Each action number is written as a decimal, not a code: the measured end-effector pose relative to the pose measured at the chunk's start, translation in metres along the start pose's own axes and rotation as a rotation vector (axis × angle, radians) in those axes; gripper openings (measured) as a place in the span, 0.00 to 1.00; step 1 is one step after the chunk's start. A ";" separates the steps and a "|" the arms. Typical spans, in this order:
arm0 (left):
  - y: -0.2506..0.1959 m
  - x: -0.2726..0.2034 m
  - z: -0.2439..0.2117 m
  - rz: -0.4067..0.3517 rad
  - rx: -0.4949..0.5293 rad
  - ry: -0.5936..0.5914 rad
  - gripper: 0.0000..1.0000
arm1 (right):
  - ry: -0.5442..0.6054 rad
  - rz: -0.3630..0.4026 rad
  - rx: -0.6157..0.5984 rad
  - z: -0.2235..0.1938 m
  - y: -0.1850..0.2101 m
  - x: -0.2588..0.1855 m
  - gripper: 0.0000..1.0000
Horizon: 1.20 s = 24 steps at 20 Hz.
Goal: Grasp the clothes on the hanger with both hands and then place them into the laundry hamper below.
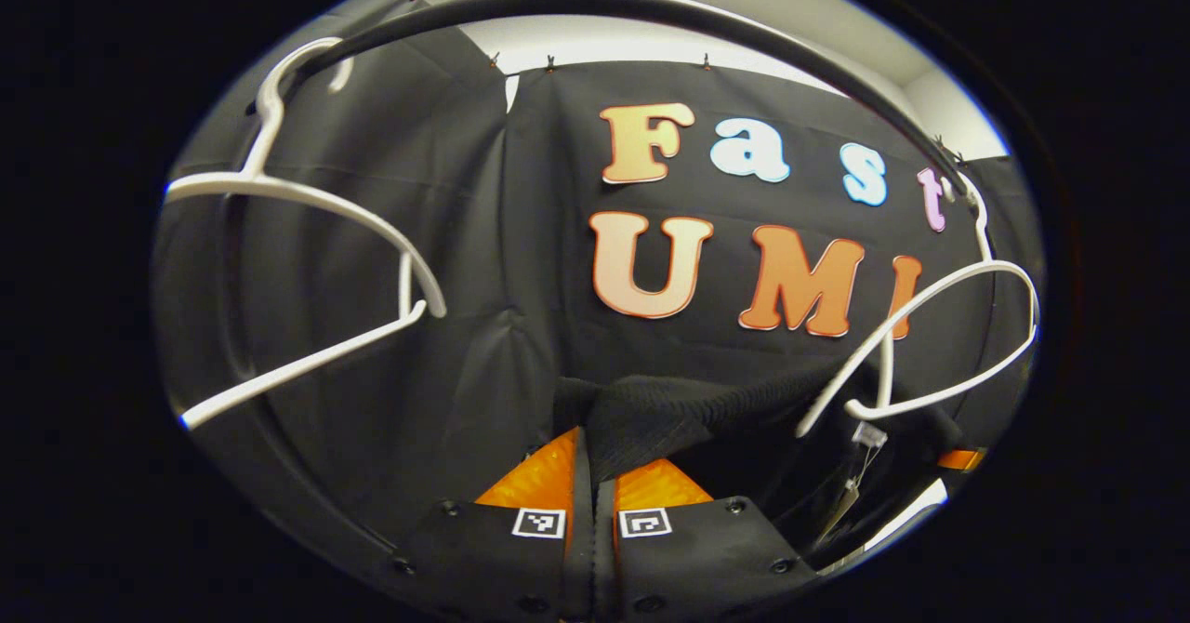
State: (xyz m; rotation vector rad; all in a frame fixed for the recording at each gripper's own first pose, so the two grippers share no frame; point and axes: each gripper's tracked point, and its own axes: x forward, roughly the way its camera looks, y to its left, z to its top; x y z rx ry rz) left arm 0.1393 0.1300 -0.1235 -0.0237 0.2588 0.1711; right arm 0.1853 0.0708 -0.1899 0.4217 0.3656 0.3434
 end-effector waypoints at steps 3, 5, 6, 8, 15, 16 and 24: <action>0.010 -0.014 -0.027 -0.003 0.035 0.041 0.07 | 0.030 -0.025 0.026 -0.022 -0.008 0.000 0.00; 0.010 -0.022 -0.045 -0.001 0.072 0.060 0.07 | 0.042 -0.058 0.044 -0.036 -0.020 -0.001 0.00; 0.007 -0.024 -0.053 -0.007 0.071 0.076 0.07 | 0.048 -0.069 0.059 -0.041 -0.026 -0.003 0.00; -0.010 -0.011 -0.067 -0.023 0.056 0.112 0.07 | 0.055 -0.090 0.077 -0.050 -0.036 -0.009 0.00; -0.063 -0.026 -0.140 -0.128 0.043 0.256 0.07 | 0.115 -0.132 0.078 -0.096 -0.039 -0.016 0.00; -0.074 -0.025 -0.150 -0.149 0.043 0.276 0.07 | 0.127 -0.130 0.080 -0.104 -0.036 -0.016 0.00; -0.154 -0.034 -0.229 -0.278 0.044 0.424 0.07 | 0.218 -0.081 0.063 -0.159 0.003 0.001 0.00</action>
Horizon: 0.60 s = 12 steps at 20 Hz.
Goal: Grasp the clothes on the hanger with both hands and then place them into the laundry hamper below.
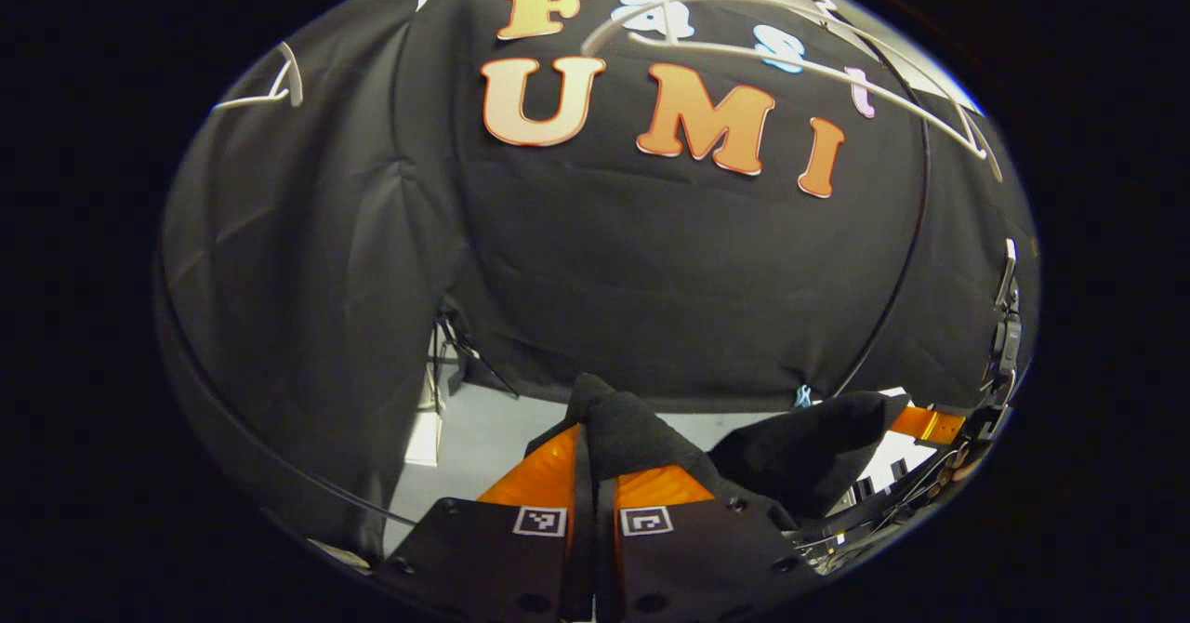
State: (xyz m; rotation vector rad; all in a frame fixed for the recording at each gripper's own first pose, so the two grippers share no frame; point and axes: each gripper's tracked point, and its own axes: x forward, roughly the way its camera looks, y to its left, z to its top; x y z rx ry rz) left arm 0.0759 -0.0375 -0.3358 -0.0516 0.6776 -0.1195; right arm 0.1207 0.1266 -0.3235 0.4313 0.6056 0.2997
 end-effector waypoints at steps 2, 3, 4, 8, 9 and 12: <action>-0.008 0.014 -0.018 -0.011 -0.008 0.034 0.07 | 0.023 0.003 -0.005 -0.013 0.006 0.006 0.00; -0.011 0.020 -0.026 -0.015 -0.017 0.052 0.07 | 0.034 0.004 -0.007 -0.021 0.007 0.010 0.00; -0.016 0.023 -0.037 -0.017 -0.028 0.073 0.07 | 0.047 0.004 -0.005 -0.029 0.007 0.014 0.00; -0.011 0.046 -0.080 -0.005 -0.057 0.164 0.07 | 0.104 -0.011 0.001 -0.061 0.003 0.035 0.00; -0.009 0.052 -0.091 -0.003 -0.061 0.189 0.05 | 0.122 -0.015 0.002 -0.072 0.001 0.041 0.00; -0.004 0.064 -0.119 0.014 -0.070 0.250 0.07 | 0.165 -0.026 -0.001 -0.096 -0.004 0.058 0.00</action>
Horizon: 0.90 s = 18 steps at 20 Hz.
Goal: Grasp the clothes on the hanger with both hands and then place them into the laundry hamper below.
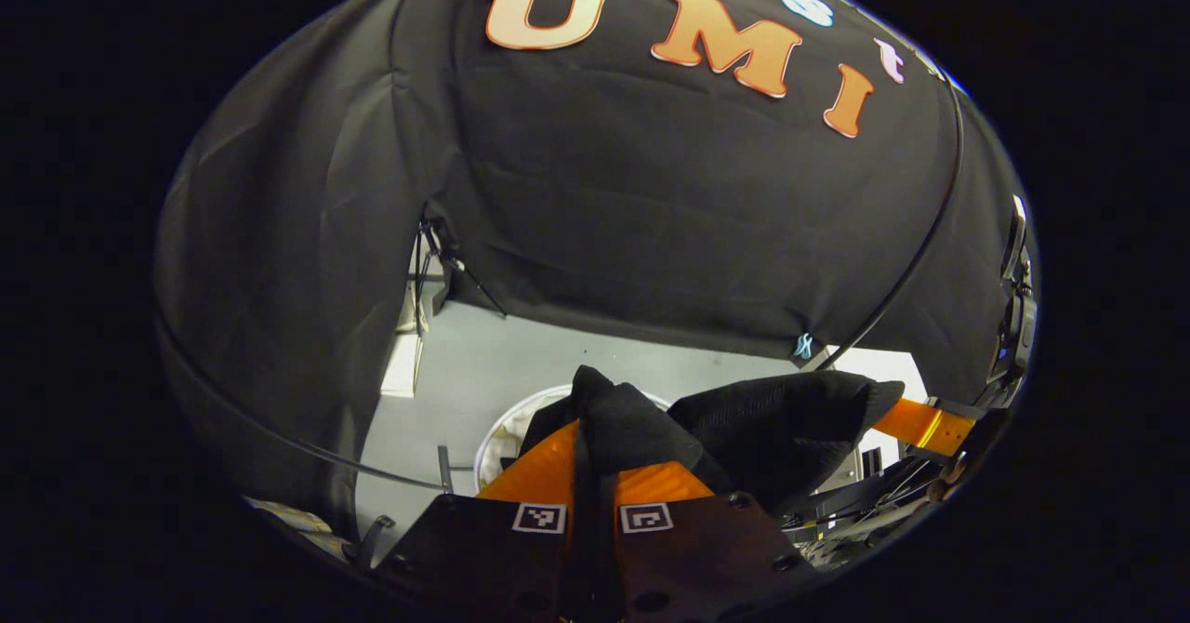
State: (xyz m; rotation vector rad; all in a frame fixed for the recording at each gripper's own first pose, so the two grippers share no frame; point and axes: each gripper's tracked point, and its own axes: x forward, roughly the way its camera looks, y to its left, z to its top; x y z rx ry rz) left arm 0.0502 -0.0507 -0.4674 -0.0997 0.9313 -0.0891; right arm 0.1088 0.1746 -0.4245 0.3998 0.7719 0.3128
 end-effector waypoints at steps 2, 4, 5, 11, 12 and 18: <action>0.010 0.018 -0.021 0.010 -0.010 0.037 0.07 | 0.029 -0.010 -0.011 -0.013 -0.003 0.015 0.00; 0.019 0.034 -0.035 0.022 -0.020 0.076 0.07 | 0.059 -0.023 -0.029 -0.027 -0.007 0.029 0.00; 0.023 0.039 -0.042 0.032 -0.022 0.094 0.07 | 0.075 -0.031 -0.038 -0.034 -0.010 0.037 0.00; 0.038 0.063 -0.096 0.077 -0.037 0.203 0.07 | 0.170 -0.087 -0.102 -0.081 -0.029 0.063 0.02; 0.043 0.067 -0.107 0.083 -0.041 0.222 0.07 | 0.193 -0.099 -0.115 -0.093 -0.034 0.064 0.03; 0.052 0.069 -0.152 0.117 -0.056 0.316 0.09 | 0.270 -0.155 -0.152 -0.128 -0.062 0.073 0.09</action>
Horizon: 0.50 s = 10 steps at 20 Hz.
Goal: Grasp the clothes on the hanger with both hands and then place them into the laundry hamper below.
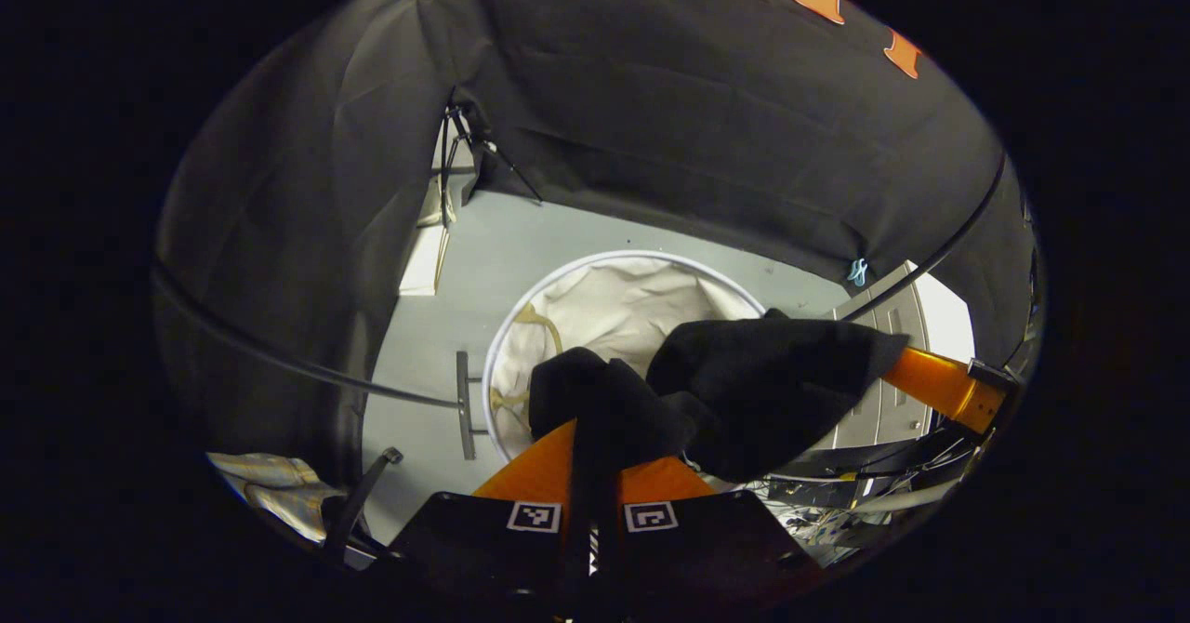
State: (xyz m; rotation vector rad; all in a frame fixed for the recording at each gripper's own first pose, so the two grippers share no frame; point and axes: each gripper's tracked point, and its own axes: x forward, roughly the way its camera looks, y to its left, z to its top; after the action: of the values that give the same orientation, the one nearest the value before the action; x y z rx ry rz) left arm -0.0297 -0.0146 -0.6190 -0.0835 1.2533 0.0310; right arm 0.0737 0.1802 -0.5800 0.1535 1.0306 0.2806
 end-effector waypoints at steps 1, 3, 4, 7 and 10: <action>-0.002 -0.001 -0.004 -0.005 -0.013 0.011 0.09 | -0.004 -0.001 -0.001 0.002 -0.002 -0.002 0.10; -0.005 -0.003 -0.002 -0.016 -0.029 0.011 0.15 | -0.008 -0.006 -0.002 0.005 -0.003 -0.004 0.11; -0.005 -0.005 0.004 -0.019 -0.029 -0.003 0.19 | -0.008 -0.011 -0.003 0.006 -0.005 -0.006 0.11; -0.005 -0.016 0.024 -0.010 -0.009 -0.050 0.14 | -0.009 -0.016 0.004 0.005 -0.007 -0.012 0.20; -0.006 -0.032 0.033 -0.009 -0.010 -0.070 0.35 | -0.006 -0.015 0.005 0.004 -0.007 -0.021 0.28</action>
State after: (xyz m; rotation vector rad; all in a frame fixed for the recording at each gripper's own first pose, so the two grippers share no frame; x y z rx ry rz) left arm -0.0080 -0.0172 -0.5781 -0.0955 1.1833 0.0321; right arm 0.0681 0.1676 -0.5621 0.1510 1.0260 0.2638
